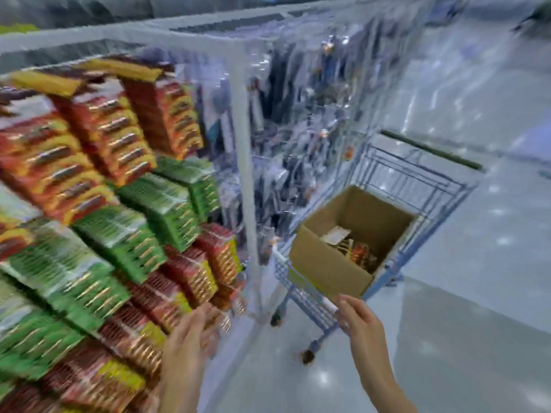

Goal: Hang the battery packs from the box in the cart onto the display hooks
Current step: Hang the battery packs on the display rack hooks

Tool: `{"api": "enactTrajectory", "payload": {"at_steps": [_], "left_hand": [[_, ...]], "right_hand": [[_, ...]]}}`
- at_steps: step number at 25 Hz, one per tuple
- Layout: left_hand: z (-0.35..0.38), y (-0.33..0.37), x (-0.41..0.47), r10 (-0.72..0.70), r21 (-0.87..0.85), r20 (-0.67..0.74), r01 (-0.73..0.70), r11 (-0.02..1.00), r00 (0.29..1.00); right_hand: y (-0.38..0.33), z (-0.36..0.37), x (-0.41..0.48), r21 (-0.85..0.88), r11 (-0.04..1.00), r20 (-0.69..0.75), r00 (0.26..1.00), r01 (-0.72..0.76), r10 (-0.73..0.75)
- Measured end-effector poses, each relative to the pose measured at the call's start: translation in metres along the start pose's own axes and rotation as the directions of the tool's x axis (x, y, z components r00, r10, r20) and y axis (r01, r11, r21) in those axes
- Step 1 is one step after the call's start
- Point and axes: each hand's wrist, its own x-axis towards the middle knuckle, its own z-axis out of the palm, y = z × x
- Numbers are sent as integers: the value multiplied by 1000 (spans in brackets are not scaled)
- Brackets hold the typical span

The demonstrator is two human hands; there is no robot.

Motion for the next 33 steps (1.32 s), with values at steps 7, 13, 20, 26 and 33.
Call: {"api": "enactTrajectory", "payload": {"at_steps": [7,13,20,26,33], "left_hand": [[129,-27,29,-88,171,142,63,983,986],[200,-32,64,-154,314,211,82,946,965],[295,-30,143,-178,376,350,36,926,920],[369,-35,214,-266,451,453,39,892,851],[443,-88,270,-333,655,376,6,756,865]], "right_hand": [[6,-94,64,29,991,-150,979,-134,136],[-1,-113,105,43,978,-212,955,-205,210],[-23,-97,188,64,964,-301,916,-259,267],[-44,-80,252,61,938,-350,873,-341,340],[-42,-77,307,111,893,-299,843,-435,448]]}}
